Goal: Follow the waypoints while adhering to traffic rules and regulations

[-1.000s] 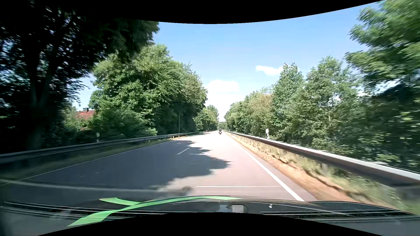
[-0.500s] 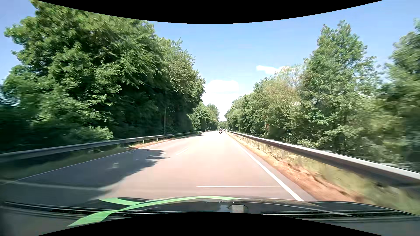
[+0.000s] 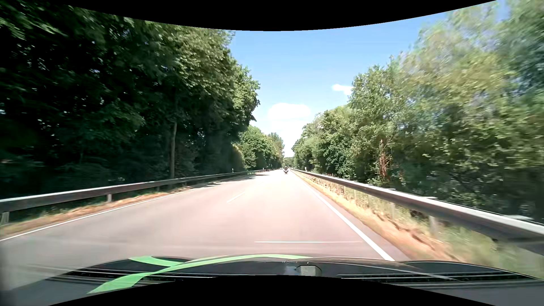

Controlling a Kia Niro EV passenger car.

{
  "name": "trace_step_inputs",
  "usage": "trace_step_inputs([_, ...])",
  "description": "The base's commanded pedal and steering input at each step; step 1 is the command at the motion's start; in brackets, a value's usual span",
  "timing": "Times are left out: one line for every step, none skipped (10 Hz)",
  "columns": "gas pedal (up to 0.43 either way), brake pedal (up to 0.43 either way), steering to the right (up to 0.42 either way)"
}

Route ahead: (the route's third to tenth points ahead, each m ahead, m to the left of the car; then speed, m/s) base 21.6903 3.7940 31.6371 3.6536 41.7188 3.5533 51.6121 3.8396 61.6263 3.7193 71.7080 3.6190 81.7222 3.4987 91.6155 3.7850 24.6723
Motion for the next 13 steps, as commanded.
trace_step_inputs([0.287,0.000,-0.004])
trace_step_inputs([0.311,0.000,-0.004])
trace_step_inputs([0.311,0.000,-0.004])
trace_step_inputs([0.311,0.000,-0.004])
trace_step_inputs([0.287,0.000,-0.004])
trace_step_inputs([0.260,0.000,-0.004])
trace_step_inputs([0.260,0.000,-0.004])
trace_step_inputs([0.260,0.000,-0.004])
trace_step_inputs([0.268,0.000,-0.004])
trace_step_inputs([0.268,0.000,-0.004])
trace_step_inputs([0.280,0.000,-0.004])
trace_step_inputs([0.299,0.000,-0.004])
trace_step_inputs([0.311,0.000,-0.004])
